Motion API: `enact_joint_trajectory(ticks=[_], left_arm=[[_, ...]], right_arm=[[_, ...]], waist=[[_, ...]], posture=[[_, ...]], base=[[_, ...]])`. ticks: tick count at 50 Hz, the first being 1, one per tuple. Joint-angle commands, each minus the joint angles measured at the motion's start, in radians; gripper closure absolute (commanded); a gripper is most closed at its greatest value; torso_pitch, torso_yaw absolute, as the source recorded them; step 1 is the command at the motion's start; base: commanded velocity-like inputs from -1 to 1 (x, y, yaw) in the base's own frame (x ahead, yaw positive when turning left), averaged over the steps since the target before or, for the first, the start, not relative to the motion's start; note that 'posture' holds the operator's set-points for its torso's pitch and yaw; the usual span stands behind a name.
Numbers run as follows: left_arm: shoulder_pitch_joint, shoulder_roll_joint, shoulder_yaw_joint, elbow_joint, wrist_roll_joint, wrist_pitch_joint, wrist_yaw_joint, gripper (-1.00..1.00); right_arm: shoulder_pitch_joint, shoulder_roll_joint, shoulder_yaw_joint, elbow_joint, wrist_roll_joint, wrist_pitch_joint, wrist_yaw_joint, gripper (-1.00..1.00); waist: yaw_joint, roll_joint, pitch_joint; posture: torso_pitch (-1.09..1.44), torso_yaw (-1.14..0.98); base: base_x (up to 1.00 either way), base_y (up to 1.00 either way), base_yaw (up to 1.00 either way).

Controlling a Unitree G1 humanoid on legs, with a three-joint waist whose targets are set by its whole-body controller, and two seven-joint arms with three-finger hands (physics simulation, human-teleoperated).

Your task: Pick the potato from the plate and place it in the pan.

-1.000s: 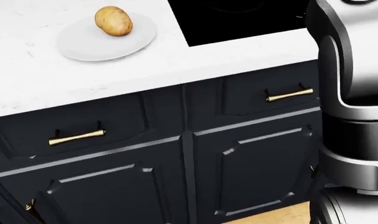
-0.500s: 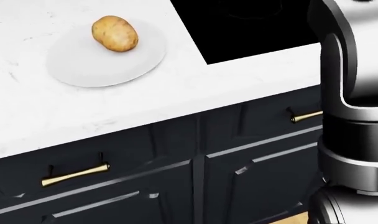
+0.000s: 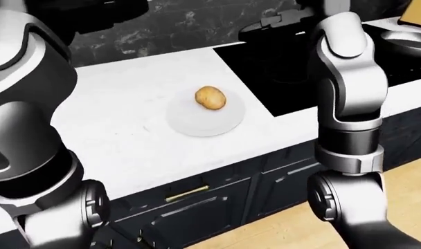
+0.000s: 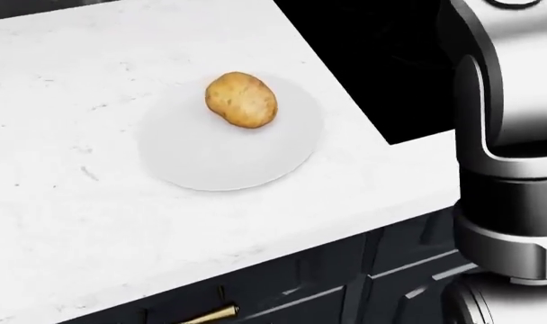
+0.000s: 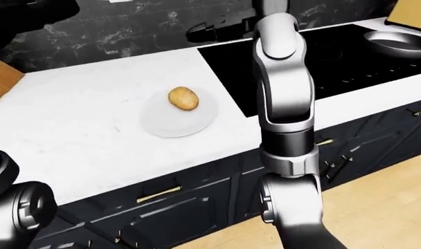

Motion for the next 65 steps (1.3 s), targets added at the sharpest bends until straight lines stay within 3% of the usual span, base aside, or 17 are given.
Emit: enact_joint_trajectory(ticks=[1, 7, 10, 11, 17, 18, 19, 20, 25, 26, 28, 30, 34, 38, 39, 44, 65], left_arm=[[-0.035, 0.006, 0.000, -0.012, 0.003, -0.015, -0.003, -1.00], [-0.034, 0.004, 0.000, -0.013, 0.008, -0.014, -0.006, -1.00], [-0.034, 0.003, 0.001, -0.011, 0.010, -0.015, -0.007, -1.00], [-0.032, 0.003, 0.000, -0.011, 0.011, -0.016, -0.007, -1.00], [-0.031, 0.002, 0.000, -0.010, 0.015, -0.019, -0.010, -1.00], [-0.033, 0.002, 0.001, -0.010, 0.015, -0.018, -0.009, -1.00], [-0.033, 0.001, 0.000, -0.011, 0.015, -0.017, -0.009, -1.00], [-0.033, 0.001, 0.000, -0.012, 0.014, -0.016, -0.009, -1.00], [-0.034, 0.002, 0.001, -0.010, 0.015, -0.016, -0.009, -1.00], [-0.035, 0.002, 0.001, -0.012, 0.014, -0.013, -0.008, -1.00], [-0.035, 0.002, 0.000, -0.011, 0.015, -0.015, -0.008, -1.00], [-0.033, 0.001, 0.000, -0.012, 0.015, -0.015, -0.009, -1.00], [-0.031, 0.000, -0.001, -0.011, 0.018, -0.018, -0.011, -1.00], [-0.033, 0.000, -0.001, -0.009, 0.020, -0.017, -0.012, -1.00], [-0.033, 0.000, -0.001, -0.010, 0.020, -0.017, -0.013, -1.00], [-0.035, 0.001, 0.003, -0.016, 0.016, -0.009, -0.009, -1.00], [-0.043, 0.008, 0.004, -0.015, 0.005, -0.008, -0.003, -1.00]], right_arm=[[-0.036, -0.018, -0.015, -0.019, 0.003, -0.007, -0.007, -1.00], [-0.045, -0.017, 0.007, 0.024, -0.024, 0.004, 0.007, -1.00], [-0.035, -0.014, 0.003, -0.015, -0.030, 0.015, 0.004, -1.00], [-0.030, 0.002, -0.031, -0.017, -0.001, -0.023, -0.017, -1.00], [-0.026, -0.021, -0.006, -0.018, -0.007, -0.011, -0.004, -1.00], [-0.025, -0.021, -0.007, -0.019, -0.011, -0.013, -0.007, -1.00], [-0.025, -0.020, -0.008, -0.019, -0.010, -0.015, -0.006, -1.00], [-0.025, -0.021, -0.007, -0.021, -0.011, -0.016, -0.004, -1.00], [-0.026, -0.023, -0.009, -0.029, -0.009, -0.002, 0.008, -1.00], [-0.026, -0.023, -0.010, -0.029, -0.007, 0.000, 0.009, -1.00], [-0.029, -0.025, -0.007, -0.022, -0.012, 0.010, 0.011, -1.00], [-0.028, -0.027, -0.006, -0.017, -0.017, 0.012, 0.013, -1.00], [-0.030, -0.034, -0.011, -0.020, -0.025, 0.028, 0.012, -1.00], [-0.029, -0.034, -0.005, -0.013, -0.036, 0.042, 0.017, -1.00], [-0.028, -0.033, 0.000, -0.011, -0.040, 0.047, 0.024, -1.00], [-0.019, -0.025, 0.019, -0.012, -0.068, 0.081, 0.067, -1.00], [-0.009, -0.009, 0.022, -0.014, -0.144, 0.133, 0.155, -1.00]], waist=[[-0.014, 0.012, -0.029], [-0.022, -0.049, 0.000], [-0.018, -0.058, -0.009], [-0.015, -0.062, -0.012], [0.004, -0.098, -0.025], [0.022, -0.101, -0.046], [0.031, -0.116, -0.046], [0.029, -0.100, -0.040], [0.044, -0.108, -0.064], [0.042, -0.120, -0.060], [0.014, -0.136, -0.017], [0.025, -0.129, -0.025], [0.011, -0.116, -0.013], [-0.014, -0.056, -0.028], [-0.013, -0.071, -0.020], [-0.019, -0.077, -0.033], [-0.013, -0.075, -0.031]], posture=[[0.00, 0.00], [0.00, 0.00], [0.00, 0.00], [0.00, 0.00], [0.00, 0.00], [0.00, 0.00], [0.00, 0.00], [0.00, 0.00], [0.00, 0.00], [0.00, 0.00], [0.00, 0.00], [0.00, 0.00], [0.00, 0.00], [0.00, 0.00], [0.00, 0.00], [0.00, 0.00], [0.00, 0.00]], base=[[0.00, 0.00, 0.00], [0.00, 0.00, 0.00], [0.00, 0.00, 0.00], [0.00, 0.00, 0.00], [0.00, 0.00, 0.00], [0.00, 0.00, 0.52], [0.00, 0.00, 0.98], [0.00, 0.00, 1.00], [0.00, 0.00, 1.00], [0.00, 0.00, 1.00], [0.00, 0.00, 0.50], [0.00, 0.00, 0.00], [0.00, 0.00, 0.00], [0.00, 0.00, 0.00], [0.00, 0.00, 0.00], [0.00, 0.00, 0.00], [0.00, 0.00, 0.00]])
